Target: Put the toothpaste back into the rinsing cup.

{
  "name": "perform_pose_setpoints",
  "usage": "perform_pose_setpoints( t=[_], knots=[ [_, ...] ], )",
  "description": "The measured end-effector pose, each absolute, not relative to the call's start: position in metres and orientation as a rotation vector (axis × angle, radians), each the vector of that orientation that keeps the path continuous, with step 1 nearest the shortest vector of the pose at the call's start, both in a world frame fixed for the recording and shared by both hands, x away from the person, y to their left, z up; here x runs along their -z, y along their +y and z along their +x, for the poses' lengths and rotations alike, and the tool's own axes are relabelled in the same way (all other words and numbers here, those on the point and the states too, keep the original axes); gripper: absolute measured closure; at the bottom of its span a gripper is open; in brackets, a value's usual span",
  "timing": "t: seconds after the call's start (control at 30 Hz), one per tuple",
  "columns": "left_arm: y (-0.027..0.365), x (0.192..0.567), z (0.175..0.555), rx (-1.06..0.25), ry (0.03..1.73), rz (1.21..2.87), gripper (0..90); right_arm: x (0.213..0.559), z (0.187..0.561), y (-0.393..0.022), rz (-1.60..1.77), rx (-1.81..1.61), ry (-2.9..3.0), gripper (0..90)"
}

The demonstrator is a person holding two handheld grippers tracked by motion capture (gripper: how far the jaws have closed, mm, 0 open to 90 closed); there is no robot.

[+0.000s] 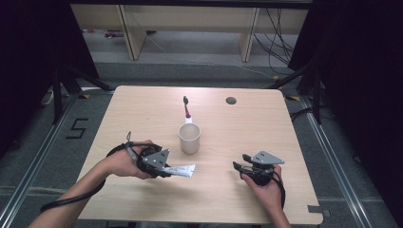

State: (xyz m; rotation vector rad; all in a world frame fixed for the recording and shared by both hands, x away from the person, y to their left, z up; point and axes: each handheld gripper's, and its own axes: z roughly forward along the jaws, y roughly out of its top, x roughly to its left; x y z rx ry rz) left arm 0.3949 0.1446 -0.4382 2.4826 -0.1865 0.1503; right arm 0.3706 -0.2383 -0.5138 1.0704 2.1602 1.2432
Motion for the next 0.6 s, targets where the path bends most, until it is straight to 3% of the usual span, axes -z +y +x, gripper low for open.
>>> perform_pose_setpoints(
  t=[0.6],
  knots=[
    [0.156,0.428,0.408,-0.248,0.119,2.044,74.8,0.514,0.37,-0.237,1.087,-1.255,2.163,47.1]
  ],
)
